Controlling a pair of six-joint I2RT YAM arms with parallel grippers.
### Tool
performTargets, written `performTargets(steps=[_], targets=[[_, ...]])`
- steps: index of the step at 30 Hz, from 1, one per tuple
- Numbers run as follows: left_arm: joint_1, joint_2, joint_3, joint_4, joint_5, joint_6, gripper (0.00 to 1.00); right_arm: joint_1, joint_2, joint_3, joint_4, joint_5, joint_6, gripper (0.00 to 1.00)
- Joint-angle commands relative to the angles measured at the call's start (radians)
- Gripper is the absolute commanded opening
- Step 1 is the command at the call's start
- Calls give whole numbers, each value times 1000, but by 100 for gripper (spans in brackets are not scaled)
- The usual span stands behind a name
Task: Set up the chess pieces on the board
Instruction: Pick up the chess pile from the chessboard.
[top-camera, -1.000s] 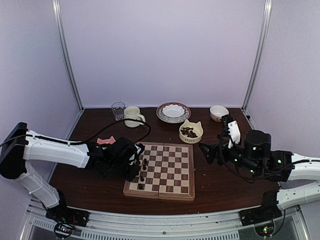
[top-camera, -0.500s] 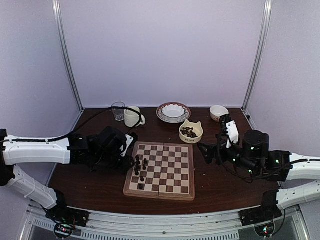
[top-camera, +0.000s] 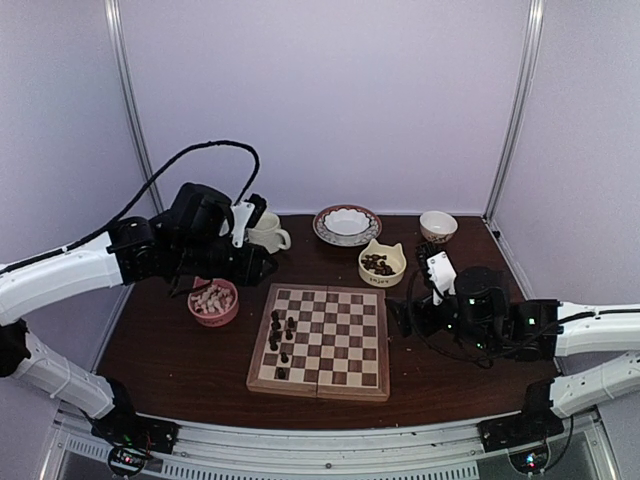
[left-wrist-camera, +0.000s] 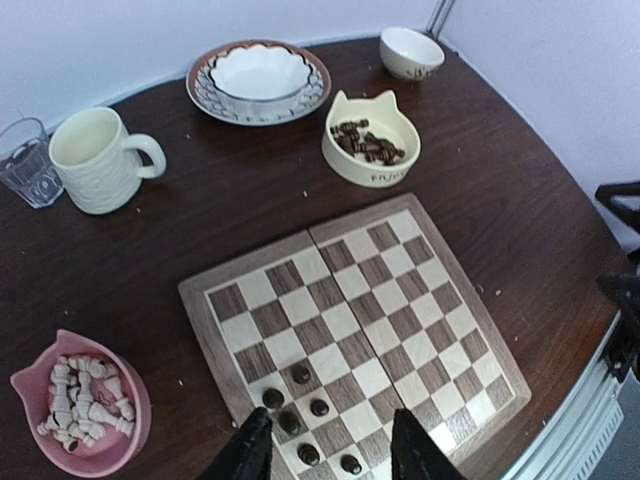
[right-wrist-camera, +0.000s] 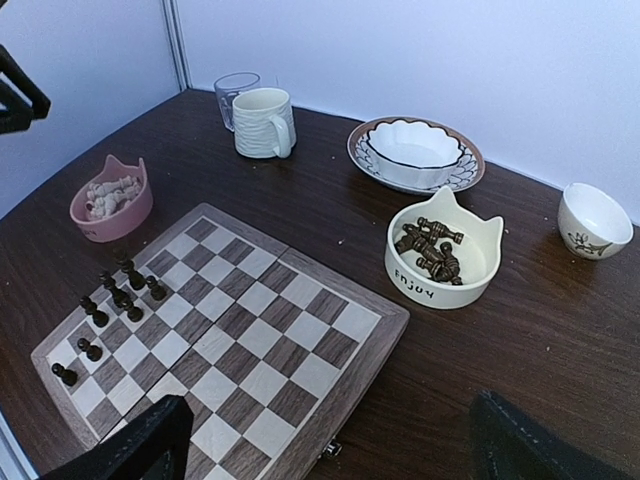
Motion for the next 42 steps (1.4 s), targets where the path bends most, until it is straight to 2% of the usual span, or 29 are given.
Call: performTargets(steps=[1,8,13,17,24,28,33,40,42], targets=[[56,16,-3,145,-7,2,45,5,53,31,17,32,14,100],[114,35,-149,397,-24,5,46,4,157,133,-92,111,68,100],[114,-11,-217,421,-76,60,47,5,144,75,16,108,-79,100],[114,-92,-299,479,-145,97,48,-10,124,76,-22,82,-86,100],[114,-142,-378,557,-187,107,49,-171,168,72,-29,-50,-18,99],[114,-102,-378,578,-175,107,50,-309,314,205,-93,-178,71,89],[114,-81,-369,574,-201,119,49,-395,554,451,-208,-265,113,73],[114,-96,-383,587,-201,126,49,-465,849,740,-292,-290,55,58],[114,-100,-385,586,-199,127,49,-483,903,793,-312,-289,28,57]])
